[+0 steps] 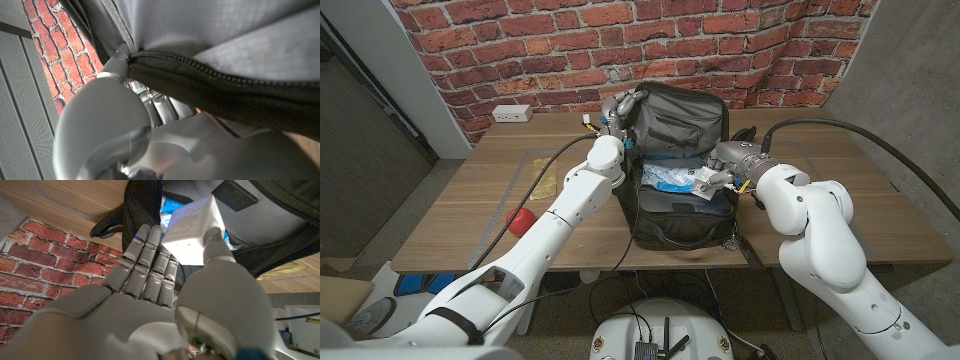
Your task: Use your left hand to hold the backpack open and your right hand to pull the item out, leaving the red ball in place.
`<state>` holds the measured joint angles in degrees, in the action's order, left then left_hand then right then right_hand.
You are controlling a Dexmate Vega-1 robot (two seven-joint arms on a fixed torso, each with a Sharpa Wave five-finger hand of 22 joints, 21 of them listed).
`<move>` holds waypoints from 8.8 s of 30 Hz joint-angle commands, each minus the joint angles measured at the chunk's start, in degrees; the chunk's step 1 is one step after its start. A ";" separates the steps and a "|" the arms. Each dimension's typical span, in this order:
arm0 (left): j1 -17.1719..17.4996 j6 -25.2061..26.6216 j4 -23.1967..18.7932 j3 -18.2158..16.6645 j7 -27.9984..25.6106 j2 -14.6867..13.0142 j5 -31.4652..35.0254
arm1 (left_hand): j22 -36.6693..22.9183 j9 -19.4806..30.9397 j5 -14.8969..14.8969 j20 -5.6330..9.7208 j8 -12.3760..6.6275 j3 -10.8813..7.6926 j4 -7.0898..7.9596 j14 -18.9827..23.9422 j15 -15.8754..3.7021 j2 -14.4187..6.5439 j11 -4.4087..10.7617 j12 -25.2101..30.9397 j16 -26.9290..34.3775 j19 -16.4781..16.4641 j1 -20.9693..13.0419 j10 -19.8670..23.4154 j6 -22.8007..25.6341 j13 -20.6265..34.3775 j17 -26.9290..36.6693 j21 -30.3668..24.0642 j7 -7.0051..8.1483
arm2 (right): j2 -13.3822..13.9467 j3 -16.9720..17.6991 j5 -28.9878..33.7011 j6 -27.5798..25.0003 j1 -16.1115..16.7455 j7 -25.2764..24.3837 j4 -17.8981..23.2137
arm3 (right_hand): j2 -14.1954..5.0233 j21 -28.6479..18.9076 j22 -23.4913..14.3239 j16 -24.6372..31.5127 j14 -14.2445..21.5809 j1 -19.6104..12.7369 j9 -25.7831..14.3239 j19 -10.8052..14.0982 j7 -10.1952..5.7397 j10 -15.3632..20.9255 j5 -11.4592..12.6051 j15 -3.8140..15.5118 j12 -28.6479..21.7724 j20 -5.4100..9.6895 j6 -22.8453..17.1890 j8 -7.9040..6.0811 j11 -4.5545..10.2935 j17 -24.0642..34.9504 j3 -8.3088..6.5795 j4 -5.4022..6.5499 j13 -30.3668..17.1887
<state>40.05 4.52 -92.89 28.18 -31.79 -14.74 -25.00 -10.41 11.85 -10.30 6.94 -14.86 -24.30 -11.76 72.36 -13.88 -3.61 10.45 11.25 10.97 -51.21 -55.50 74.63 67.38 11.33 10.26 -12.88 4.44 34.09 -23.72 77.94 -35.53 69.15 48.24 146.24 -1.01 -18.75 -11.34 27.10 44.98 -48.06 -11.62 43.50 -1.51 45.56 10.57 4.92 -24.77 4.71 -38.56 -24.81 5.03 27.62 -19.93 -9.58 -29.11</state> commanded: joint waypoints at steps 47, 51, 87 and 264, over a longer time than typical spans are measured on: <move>4.87 7.19 -10.13 0.22 -7.78 0.98 1.23 | -0.15 0.16 -0.37 4.65 -0.36 -2.43 1.89 0.32 0.18 -0.48 0.25 0.40 0.05 -0.37 0.01 0.06 0.22 0.58 0.21 0.32 -0.32 | 11.40 25.20 -20.24 -0.91 14.96 -12.15 2.00 | -4.58 -1.21 -0.25 -1.13 1.17 -3.67 -0.26 -0.24 -3.27 7.15 0.50 7.91 0.59 5.38 -5.07 -0.79 5.59 0.09 -0.56 0.41 -0.46; 4.94 8.49 -11.25 -0.51 -5.73 0.17 -1.11 | -0.14 0.16 -0.37 4.66 -0.34 -2.45 1.89 0.25 0.18 -0.48 0.31 0.40 0.02 -0.32 0.03 0.06 0.14 0.58 0.20 0.34 -0.32 | 12.76 25.53 -21.99 -1.36 14.33 -13.77 0.79 | -4.58 -1.22 -0.24 -1.18 1.22 -3.63 -0.26 -0.37 -3.33 7.17 0.50 7.89 0.65 5.41 -5.09 -0.78 5.63 0.11 -0.54 0.43 -0.49; 1.71 20.49 -16.88 -3.87 4.19 -12.63 -13.41 | -0.03 0.21 -0.44 4.61 -0.08 -2.76 1.96 -1.50 0.18 -0.67 0.12 0.17 -0.41 1.18 0.25 -1.39 -0.76 0.82 0.08 0.95 -0.64 | 28.16 18.34 -40.07 -6.25 3.12 -28.74 -9.19 | -4.47 -1.36 -0.18 -1.91 0.97 -3.19 -0.22 -1.17 -3.33 7.00 0.51 7.80 1.47 5.29 -4.40 -0.32 5.56 0.22 -0.37 0.54 -0.43; 13.09 -4.53 -12.22 -9.04 16.68 -23.00 -5.80 | 0.68 -1.48 0.22 0.17 4.68 8.16 7.48 -53.98 9.11 3.32 -5.72 -0.86 -1.35 32.05 21.75 -54.42 -39.94 -1.17 -0.68 2.59 1.16 | 35.92 -3.53 -52.16 17.63 -19.49 -42.08 -38.68 | -3.79 -1.75 0.21 -5.14 -4.03 -2.58 -0.35 -4.91 -4.65 1.35 0.14 7.77 7.34 4.20 0.70 2.64 5.49 2.10 0.74 0.01 -0.58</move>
<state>51.80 2.05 -106.46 19.20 -13.03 -39.44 -32.70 -9.61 10.40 -10.35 2.37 -10.19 -15.98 -4.58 18.80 -2.36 -0.08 4.97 10.15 9.42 -19.54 -34.17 20.49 27.91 10.13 9.48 -9.99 5.72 71.03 -26.63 24.86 -21.97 50.84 5.65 111.15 -2.27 -20.62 -11.17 21.99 41.25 -47.53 -11.87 38.94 -5.32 45.50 10.49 4.11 -17.73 3.87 -37.23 -22.33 8.75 29.47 -18.97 -9.12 -29.60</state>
